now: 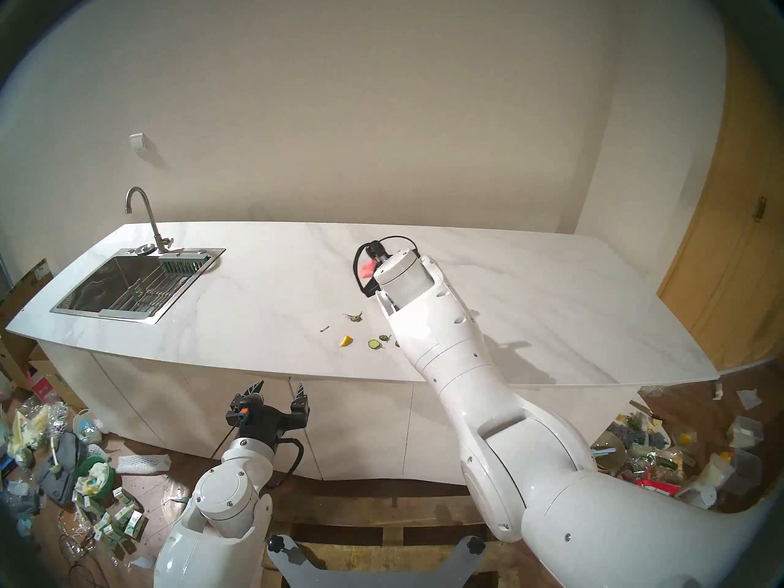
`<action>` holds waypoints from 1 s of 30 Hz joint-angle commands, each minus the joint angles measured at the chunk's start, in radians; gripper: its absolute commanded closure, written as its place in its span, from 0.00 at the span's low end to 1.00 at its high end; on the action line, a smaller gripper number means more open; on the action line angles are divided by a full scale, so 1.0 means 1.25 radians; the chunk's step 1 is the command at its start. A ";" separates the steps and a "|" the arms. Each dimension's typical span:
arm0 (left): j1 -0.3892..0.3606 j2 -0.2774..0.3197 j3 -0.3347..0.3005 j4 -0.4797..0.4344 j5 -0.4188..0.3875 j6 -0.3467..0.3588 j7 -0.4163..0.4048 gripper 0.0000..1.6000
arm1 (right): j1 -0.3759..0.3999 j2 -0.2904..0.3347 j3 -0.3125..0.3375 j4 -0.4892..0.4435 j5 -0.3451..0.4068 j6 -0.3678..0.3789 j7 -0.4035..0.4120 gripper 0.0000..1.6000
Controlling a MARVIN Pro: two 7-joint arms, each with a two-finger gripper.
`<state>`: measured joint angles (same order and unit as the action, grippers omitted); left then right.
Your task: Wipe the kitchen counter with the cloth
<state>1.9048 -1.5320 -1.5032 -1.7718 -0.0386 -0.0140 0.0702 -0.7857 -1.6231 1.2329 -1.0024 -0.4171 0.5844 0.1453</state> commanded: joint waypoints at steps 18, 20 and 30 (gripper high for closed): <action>-0.005 0.002 0.002 -0.021 -0.002 -0.005 -0.002 0.00 | 0.130 -0.071 0.122 0.354 0.023 -0.121 -0.175 1.00; -0.005 0.002 0.002 -0.021 -0.002 -0.005 -0.001 0.00 | 0.145 -0.071 0.120 0.381 0.026 -0.125 -0.170 1.00; -0.005 0.003 0.003 -0.021 -0.002 -0.006 -0.001 0.00 | 0.169 -0.075 0.075 0.467 0.012 -0.234 -0.108 1.00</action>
<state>1.9046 -1.5293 -1.5014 -1.7716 -0.0416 -0.0140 0.0719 -0.6425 -1.6960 1.3540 -0.4423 -0.3931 0.3866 -0.0281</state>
